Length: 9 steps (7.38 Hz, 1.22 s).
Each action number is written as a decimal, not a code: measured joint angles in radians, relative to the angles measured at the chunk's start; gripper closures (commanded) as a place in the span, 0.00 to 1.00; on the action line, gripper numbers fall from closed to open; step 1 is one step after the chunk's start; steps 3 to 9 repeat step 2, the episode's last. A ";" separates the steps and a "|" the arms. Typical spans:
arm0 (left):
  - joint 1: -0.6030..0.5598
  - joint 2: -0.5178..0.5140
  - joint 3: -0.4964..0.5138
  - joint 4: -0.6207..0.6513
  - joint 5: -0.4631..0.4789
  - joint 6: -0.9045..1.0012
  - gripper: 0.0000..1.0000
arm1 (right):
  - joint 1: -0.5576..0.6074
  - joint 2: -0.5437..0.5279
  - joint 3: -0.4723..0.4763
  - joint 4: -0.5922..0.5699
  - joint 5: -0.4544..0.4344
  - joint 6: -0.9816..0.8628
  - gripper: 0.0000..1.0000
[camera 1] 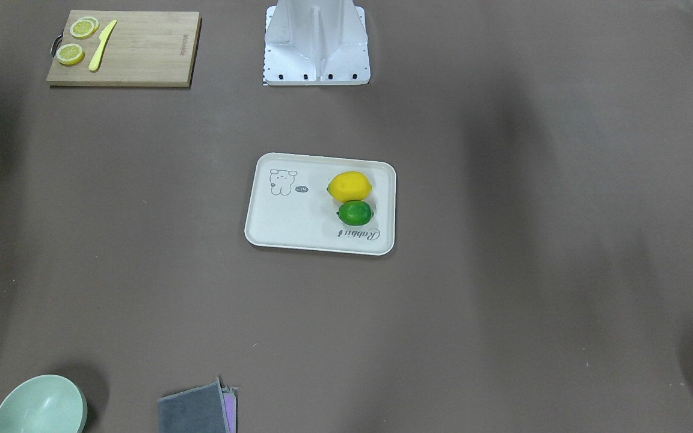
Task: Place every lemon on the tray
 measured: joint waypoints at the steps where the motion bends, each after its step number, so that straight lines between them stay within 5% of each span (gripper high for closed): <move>1: 0.000 -0.002 0.000 0.000 0.000 0.000 0.02 | -0.001 0.000 0.000 -0.002 0.000 0.000 0.00; 9: 0.000 -0.003 0.000 0.000 0.000 -0.001 0.02 | -0.001 0.001 -0.001 -0.004 0.000 0.000 0.00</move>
